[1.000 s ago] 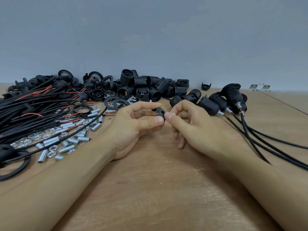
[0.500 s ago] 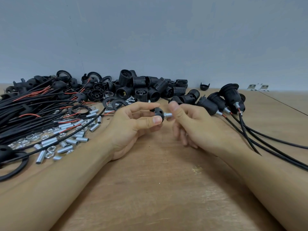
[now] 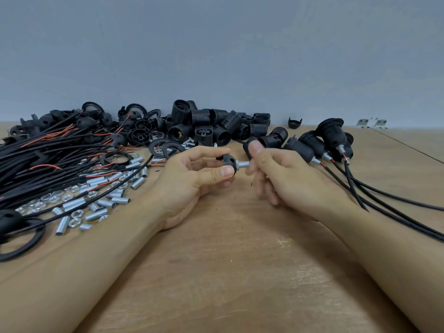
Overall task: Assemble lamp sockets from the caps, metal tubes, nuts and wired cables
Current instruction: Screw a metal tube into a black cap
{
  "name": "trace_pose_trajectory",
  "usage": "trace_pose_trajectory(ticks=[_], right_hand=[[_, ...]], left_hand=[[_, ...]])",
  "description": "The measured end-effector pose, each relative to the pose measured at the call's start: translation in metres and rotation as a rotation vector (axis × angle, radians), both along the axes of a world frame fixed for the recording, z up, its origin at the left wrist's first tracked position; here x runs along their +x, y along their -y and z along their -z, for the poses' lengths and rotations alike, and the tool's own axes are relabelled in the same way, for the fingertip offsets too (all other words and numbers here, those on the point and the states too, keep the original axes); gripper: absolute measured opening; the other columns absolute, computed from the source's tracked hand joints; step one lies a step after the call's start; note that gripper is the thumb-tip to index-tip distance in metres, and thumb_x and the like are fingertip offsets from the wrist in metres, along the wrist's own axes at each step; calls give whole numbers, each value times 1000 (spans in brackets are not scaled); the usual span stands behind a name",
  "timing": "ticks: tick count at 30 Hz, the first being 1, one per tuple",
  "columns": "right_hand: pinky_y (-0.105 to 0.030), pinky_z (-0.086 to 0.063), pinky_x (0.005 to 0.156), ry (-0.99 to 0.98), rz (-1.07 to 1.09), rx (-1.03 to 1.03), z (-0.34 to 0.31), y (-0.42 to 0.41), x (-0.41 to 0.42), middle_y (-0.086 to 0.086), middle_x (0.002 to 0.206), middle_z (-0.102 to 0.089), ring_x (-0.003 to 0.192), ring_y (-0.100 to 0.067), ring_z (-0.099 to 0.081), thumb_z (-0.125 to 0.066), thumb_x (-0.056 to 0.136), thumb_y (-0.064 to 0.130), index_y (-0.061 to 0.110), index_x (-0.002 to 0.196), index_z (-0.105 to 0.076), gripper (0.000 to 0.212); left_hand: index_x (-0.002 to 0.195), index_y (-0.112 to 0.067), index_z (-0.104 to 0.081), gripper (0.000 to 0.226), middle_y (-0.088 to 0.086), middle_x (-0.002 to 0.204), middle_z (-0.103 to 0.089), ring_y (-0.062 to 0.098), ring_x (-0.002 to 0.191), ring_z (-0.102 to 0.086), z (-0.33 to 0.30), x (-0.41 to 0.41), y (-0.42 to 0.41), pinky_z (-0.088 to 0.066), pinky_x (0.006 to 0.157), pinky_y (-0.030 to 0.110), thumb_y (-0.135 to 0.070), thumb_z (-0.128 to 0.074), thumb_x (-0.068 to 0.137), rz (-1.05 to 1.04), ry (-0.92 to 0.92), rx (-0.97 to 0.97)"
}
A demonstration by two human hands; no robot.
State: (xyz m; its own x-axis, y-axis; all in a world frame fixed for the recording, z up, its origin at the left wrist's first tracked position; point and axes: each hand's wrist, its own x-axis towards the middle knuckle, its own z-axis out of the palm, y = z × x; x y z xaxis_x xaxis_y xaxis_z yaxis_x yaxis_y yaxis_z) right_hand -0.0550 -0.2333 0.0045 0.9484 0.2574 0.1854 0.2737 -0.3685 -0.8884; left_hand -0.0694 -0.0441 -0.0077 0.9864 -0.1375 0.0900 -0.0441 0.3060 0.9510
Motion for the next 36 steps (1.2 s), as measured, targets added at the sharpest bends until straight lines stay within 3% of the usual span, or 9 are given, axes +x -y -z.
trace_pose_trajectory(ticks=[3,7,9,12,19,22,24,30,36], right_hand=[[-16,-33,35,-5,-69,-14,3,-2,-2,-2,55,-60,40,-12,-48,-50,100,40,9,77,-56,39],[-18,-36,37,-38,-2,-80,3,-5,-4,-5,39,-49,33,-12,-39,-37,100,54,11,56,-51,63],[-18,-38,38,20,8,-83,1,-4,-5,-5,50,-61,37,-11,-46,-40,97,60,9,70,-59,61],[-17,-35,38,79,-57,-25,1,-3,-5,-3,61,-62,46,-15,-49,-56,97,39,10,86,-58,31],[-17,-24,38,-105,-99,102,5,-7,-3,-7,41,-40,35,-17,-27,-43,101,47,19,52,-46,56],[-18,-28,36,-95,-80,70,3,-5,-2,-7,50,-52,37,-15,-37,-44,97,57,15,68,-56,53],[-20,-29,35,-89,-107,75,2,-4,-2,-3,58,-58,39,-13,-41,-48,99,47,14,77,-55,40],[-17,-24,36,-159,-89,109,4,-8,-2,-6,45,-43,36,-14,-30,-46,100,44,22,54,-46,51],[-17,-25,35,-145,-134,107,5,-6,-1,-1,55,-48,43,-14,-39,-49,100,37,18,73,-53,34]], left_hand=[[108,-3,-71,49,25,106,-65,32,90,-69,0,-2,0,-58,76,30,-3,-78,60,11,3,11],[104,-6,-72,48,18,107,-71,34,94,-69,1,-5,3,-58,77,30,-7,-81,57,-2,61,71],[109,-3,-70,48,17,97,-71,30,85,-71,0,-3,2,-58,74,30,-5,-78,62,-26,47,25],[110,-3,-69,45,18,96,-71,28,83,-72,0,-2,0,-59,72,30,-7,-75,66,-15,29,-4],[108,-7,-71,50,18,119,-68,31,99,-69,1,-3,-1,-57,89,41,-11,-81,60,-8,140,92],[109,-5,-71,48,20,104,-69,32,90,-71,2,-2,0,-58,79,34,-12,-80,63,-27,117,55],[108,-6,-72,46,17,99,-70,33,89,-70,4,-1,0,-58,78,34,-12,-79,63,-29,119,61],[104,-17,-73,42,3,109,-73,19,87,-73,4,-4,0,-56,78,23,-14,-81,63,-99,267,272],[107,-12,-72,39,8,99,-73,28,84,-74,5,-4,1,-60,77,33,-15,-78,69,-91,248,242]])
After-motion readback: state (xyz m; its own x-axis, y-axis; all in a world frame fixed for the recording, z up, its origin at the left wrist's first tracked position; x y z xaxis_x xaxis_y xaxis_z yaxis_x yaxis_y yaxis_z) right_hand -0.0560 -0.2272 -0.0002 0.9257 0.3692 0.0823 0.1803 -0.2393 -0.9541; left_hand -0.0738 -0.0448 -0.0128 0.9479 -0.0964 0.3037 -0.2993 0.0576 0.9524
